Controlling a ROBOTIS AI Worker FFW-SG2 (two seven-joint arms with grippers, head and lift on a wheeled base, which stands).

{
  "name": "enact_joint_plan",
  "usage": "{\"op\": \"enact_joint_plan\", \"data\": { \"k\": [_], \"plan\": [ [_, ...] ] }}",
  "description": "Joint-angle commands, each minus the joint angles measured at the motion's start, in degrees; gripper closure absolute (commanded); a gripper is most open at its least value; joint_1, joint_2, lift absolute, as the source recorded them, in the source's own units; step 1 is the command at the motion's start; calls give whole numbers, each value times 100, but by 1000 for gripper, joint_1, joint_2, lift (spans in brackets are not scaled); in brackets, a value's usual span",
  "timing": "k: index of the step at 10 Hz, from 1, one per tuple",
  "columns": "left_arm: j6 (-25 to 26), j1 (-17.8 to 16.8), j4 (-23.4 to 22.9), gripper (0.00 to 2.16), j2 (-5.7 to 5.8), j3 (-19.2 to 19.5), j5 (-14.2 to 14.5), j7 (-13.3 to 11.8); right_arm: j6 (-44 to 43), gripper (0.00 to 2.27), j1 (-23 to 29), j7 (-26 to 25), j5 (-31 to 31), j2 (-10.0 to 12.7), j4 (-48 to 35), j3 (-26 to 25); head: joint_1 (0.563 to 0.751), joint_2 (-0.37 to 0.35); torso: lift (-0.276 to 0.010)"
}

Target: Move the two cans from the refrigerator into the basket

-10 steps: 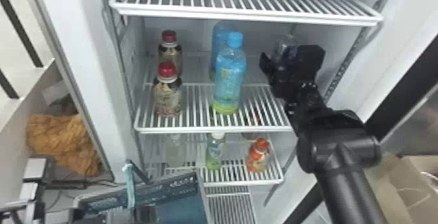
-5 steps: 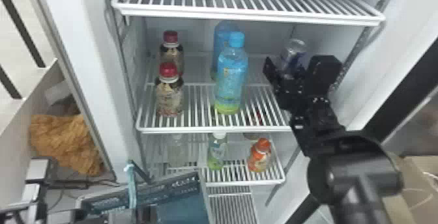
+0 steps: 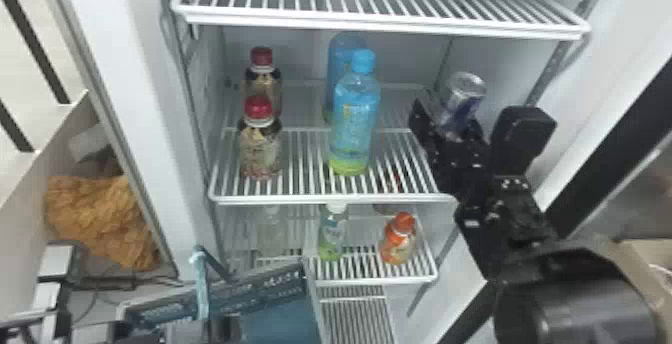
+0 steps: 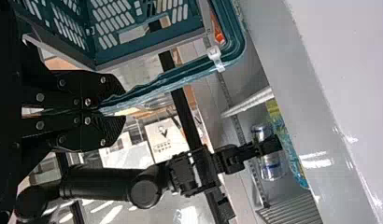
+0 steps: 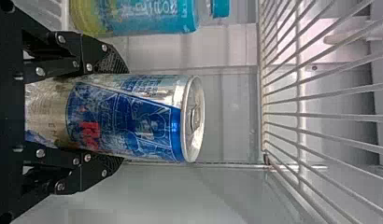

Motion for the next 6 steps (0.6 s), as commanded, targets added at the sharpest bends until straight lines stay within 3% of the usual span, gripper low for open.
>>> {"op": "enact_joint_plan", "data": {
  "k": [1, 6],
  "plan": [
    [0, 14, -4, 1200, 0, 0, 0, 0, 23, 1277, 338, 0, -121, -43, -415, -30, 695, -131, -25],
    [14, 14, -4, 1199, 9, 12, 0, 0, 473, 1277, 1646, 8, -372, -201, -1836, -327, 695, -153, -25]
  ]
}}
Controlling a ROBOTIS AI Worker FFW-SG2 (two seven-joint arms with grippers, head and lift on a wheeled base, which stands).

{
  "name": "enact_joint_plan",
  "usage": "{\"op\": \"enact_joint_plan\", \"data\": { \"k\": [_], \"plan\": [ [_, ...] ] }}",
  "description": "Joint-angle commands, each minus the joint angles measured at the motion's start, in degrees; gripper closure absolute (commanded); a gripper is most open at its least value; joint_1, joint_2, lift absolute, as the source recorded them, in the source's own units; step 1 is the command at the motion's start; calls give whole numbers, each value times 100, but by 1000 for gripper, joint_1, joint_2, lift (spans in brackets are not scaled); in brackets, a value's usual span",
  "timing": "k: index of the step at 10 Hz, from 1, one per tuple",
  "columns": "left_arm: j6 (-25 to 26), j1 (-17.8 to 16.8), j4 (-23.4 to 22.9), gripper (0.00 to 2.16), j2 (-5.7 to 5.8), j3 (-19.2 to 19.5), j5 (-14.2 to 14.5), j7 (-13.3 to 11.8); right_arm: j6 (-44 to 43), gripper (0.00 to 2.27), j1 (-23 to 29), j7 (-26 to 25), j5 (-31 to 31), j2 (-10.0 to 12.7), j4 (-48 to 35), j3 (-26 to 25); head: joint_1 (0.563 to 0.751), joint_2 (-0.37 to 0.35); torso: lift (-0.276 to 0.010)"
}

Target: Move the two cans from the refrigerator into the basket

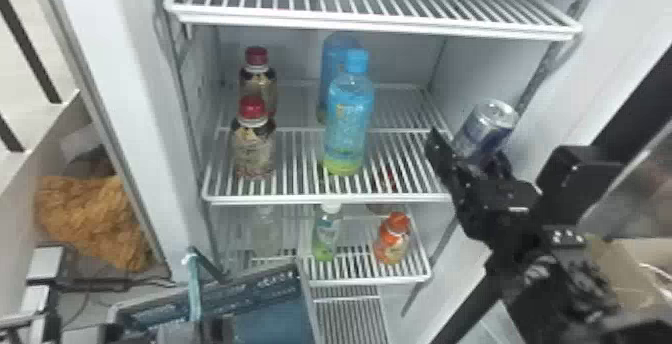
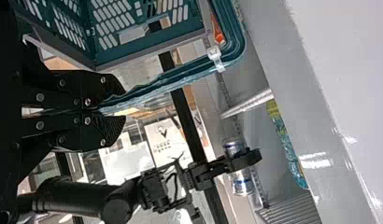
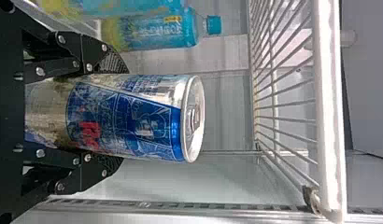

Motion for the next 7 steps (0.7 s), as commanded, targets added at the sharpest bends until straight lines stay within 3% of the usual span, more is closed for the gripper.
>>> {"op": "enact_joint_plan", "data": {
  "k": [1, 7],
  "plan": [
    [16, 3, 7, 1199, 13, 2, 0, 8, 116, 1277, 364, 0, -117, -69, -356, -8, 695, -156, -25],
    [30, -11, 7, 1199, 22, -21, 23, 26, 1030, 1277, 1981, 474, -495, -245, -1692, -191, 695, -126, -25]
  ]
}}
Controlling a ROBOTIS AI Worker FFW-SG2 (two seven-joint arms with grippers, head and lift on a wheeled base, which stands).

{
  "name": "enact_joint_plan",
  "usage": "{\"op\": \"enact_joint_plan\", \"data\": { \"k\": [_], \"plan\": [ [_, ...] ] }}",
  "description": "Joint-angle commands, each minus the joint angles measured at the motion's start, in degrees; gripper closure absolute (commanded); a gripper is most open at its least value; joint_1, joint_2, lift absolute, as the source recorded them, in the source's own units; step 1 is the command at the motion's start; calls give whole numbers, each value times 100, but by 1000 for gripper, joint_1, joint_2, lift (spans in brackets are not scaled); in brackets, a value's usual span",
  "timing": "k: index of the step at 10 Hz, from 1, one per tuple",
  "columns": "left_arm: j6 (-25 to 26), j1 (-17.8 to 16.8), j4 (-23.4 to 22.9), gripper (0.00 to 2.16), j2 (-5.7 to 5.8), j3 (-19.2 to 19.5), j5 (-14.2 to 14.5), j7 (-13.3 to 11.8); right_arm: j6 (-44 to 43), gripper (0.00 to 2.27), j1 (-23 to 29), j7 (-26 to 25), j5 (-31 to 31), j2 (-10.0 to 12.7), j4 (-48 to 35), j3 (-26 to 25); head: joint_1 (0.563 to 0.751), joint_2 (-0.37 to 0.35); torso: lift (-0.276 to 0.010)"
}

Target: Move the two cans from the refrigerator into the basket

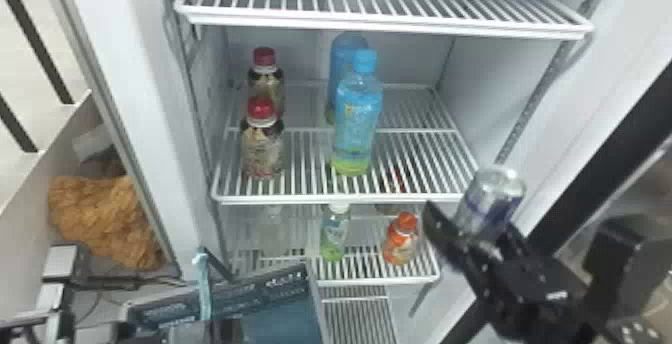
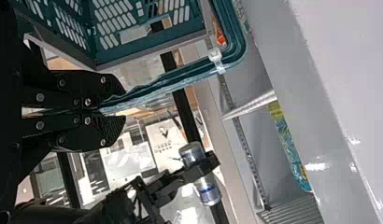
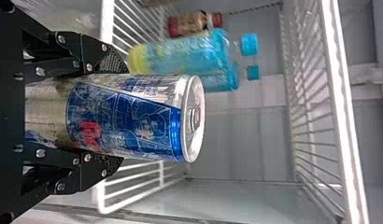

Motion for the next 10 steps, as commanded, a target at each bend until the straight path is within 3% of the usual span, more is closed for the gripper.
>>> {"op": "enact_joint_plan", "data": {
  "k": [1, 6, 10],
  "plan": [
    [0, -5, 0, 1199, 0, 0, 13, 25, 259, 1277, 245, 139, -58, -9, -136, -35, 695, -124, -25],
    [-14, -19, 28, 1199, -62, -46, 24, 51, 920, 1279, 287, 860, 22, 17, -37, 216, 695, -74, -25],
    [-56, -75, 98, 1199, -79, -126, 81, 78, 1272, 1279, -458, 1870, 91, 17, 919, 388, 695, -12, -25]
  ]
}}
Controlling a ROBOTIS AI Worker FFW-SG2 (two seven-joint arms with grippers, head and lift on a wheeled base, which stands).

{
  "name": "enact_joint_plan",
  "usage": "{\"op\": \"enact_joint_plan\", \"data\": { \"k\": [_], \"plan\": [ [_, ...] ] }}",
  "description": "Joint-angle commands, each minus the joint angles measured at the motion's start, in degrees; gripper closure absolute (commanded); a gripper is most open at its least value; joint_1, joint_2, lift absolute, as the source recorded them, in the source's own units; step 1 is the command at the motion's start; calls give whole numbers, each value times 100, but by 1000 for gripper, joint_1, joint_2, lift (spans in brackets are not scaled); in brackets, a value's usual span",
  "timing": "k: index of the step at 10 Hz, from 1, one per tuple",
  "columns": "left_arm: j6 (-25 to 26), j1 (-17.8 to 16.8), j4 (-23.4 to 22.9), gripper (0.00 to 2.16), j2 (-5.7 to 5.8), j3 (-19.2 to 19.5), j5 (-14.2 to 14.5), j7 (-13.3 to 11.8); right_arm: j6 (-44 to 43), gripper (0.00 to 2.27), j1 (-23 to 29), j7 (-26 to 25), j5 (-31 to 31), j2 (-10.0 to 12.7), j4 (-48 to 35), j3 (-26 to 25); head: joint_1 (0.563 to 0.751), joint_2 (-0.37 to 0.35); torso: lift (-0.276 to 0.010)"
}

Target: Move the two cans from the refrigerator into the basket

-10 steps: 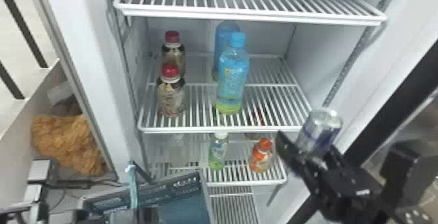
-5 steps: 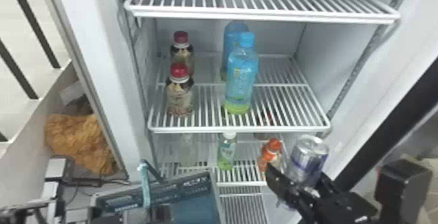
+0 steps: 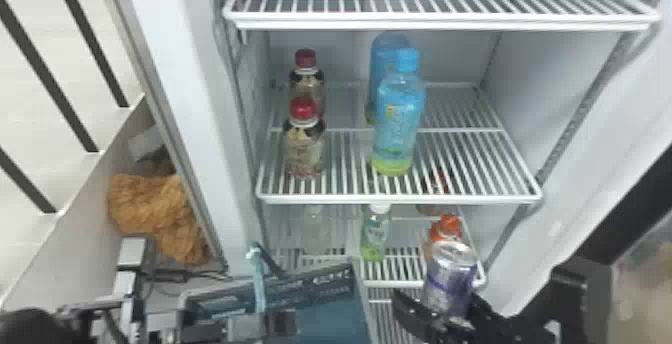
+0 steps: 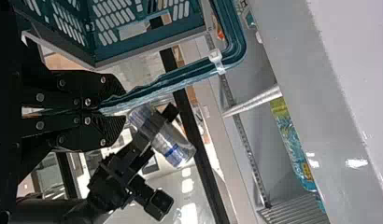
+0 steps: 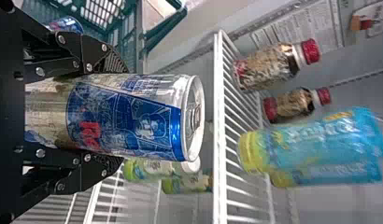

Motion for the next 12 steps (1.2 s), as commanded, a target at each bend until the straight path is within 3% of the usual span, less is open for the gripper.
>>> {"op": "enact_joint_plan", "data": {
  "k": [1, 3, 8, 10, 12],
  "plan": [
    [-15, -41, 49, 1199, 0, -53, 31, 8, -14, 1277, -341, 171, -13, 18, 434, 110, 695, -4, -25],
    [-15, -41, 77, 1199, -9, -53, 43, 8, -197, 1279, -762, 522, -92, 70, 955, 270, 695, 20, -25],
    [-29, -111, 134, 1199, -17, -110, 88, 35, 71, 1274, -1733, 1120, -458, -79, 1939, 1196, 695, 142, -25],
    [-43, -126, 162, 1199, -17, -122, 100, 43, 296, 1038, -1958, 1208, -435, -149, 2150, 1493, 695, 205, -25],
    [-57, -126, 162, 1199, -9, -122, 123, 43, 352, 665, -1958, 1225, -412, -149, 2220, 1493, 695, 226, -25]
  ]
}}
